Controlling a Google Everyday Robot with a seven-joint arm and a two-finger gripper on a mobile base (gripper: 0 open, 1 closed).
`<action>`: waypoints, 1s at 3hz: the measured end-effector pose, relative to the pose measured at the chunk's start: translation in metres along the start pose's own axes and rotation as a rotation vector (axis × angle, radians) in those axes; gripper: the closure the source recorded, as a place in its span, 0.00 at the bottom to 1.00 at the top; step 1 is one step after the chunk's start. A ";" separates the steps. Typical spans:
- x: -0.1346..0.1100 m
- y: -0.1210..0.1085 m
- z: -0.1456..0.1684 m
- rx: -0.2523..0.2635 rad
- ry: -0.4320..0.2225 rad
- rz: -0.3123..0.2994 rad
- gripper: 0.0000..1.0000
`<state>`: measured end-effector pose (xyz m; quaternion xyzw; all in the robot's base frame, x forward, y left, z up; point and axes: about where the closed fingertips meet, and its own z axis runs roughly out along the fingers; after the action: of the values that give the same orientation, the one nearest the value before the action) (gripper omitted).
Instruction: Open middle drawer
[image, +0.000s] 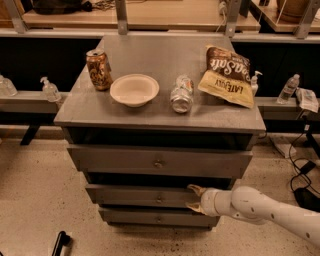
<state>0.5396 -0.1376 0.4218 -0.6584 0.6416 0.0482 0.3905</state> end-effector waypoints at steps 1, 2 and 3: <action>-0.001 -0.001 -0.001 0.000 0.000 0.000 0.56; -0.001 -0.001 -0.001 0.000 0.000 0.000 0.49; -0.001 -0.001 -0.001 0.000 0.000 0.000 0.47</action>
Offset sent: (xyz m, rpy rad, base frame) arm -0.1374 -0.0187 -0.0194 0.3535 0.1948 0.3338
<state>0.5395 -0.1376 0.4233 -0.6584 0.6416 0.0484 0.3905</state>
